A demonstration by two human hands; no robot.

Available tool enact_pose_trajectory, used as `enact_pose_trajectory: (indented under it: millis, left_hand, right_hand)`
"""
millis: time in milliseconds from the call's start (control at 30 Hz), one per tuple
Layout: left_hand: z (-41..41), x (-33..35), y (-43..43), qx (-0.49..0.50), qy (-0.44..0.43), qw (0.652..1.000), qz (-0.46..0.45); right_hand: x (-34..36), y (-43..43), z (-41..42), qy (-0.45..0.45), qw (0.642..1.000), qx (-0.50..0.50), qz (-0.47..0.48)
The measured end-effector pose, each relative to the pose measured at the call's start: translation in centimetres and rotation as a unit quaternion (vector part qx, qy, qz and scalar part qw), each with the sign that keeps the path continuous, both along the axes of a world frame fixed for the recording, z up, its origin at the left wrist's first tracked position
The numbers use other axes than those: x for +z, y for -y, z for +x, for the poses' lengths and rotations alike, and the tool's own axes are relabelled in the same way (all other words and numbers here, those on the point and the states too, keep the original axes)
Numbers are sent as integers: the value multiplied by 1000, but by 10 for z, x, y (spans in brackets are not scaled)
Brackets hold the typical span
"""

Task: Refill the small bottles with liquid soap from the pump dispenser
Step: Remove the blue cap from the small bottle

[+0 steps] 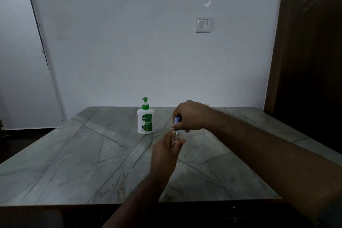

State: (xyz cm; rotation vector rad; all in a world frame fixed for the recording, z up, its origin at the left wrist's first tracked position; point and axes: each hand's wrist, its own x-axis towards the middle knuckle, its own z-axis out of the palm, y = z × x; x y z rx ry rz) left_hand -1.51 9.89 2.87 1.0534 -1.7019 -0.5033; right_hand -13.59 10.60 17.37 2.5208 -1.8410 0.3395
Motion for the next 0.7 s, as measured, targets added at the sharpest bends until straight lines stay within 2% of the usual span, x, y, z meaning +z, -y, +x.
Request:
enact_pose_trajectory:
  millis: [267,367,433,700]
  left_hand:
    - [-3,3,0,8,9,1000,0]
    - [-4,2,-1,10,10,1000,-4]
    - [-4,2,-2,6,11,1000,-5]
    - [-1,0,2,8,9,1000,11]
  right_hand:
    - [5,-1,3,-25,997,57,38]
    - [0,0,3,-56,998,-7,-36]
    - [-3,2,3,-69,996,-37,-52]
    - [14,0,11,-59,997,35,20]
